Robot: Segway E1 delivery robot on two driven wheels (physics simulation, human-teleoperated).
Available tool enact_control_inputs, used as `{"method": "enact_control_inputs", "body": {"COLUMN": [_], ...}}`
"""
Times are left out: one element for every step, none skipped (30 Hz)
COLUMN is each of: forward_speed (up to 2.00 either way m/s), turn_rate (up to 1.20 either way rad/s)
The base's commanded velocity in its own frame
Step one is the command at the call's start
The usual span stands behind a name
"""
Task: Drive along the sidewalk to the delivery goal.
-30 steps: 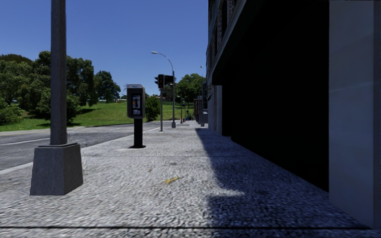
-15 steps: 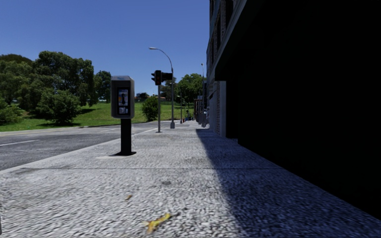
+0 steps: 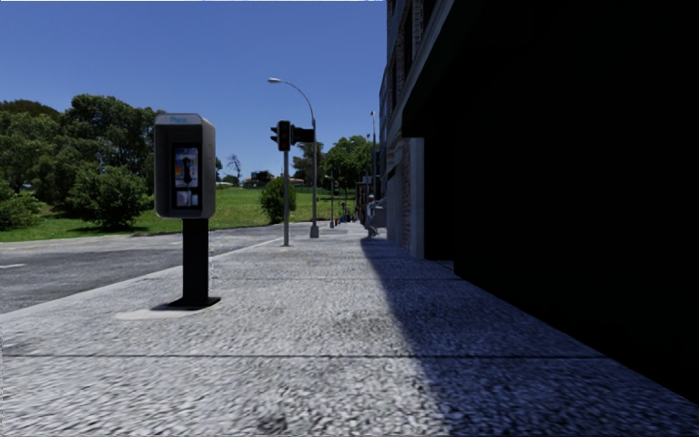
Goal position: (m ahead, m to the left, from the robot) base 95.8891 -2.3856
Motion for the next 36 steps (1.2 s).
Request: {"method": "enact_control_inputs", "body": {"forward_speed": [2.00,2.00,2.00,2.00,2.00,2.00,2.00,2.00,2.00,2.00,2.00,2.00,2.00,2.00,2.00,2.00,2.00,2.00,2.00,2.00,2.00,2.00,2.00,2.00,2.00,2.00,2.00,2.00,2.00,2.00,2.00,2.00,2.00,2.00,2.00,2.00], "turn_rate": [0.00,0.00,0.00,0.00,0.00,0.00,0.00,0.00,0.00,0.00,0.00,0.00,0.00,0.00,0.00,0.00,0.00,0.00,0.00,0.00,0.00,0.00,0.00,0.00,0.00,0.00,0.00,0.00,0.00,0.00,0.00,0.00,0.00,0.00,0.00,0.00]}}
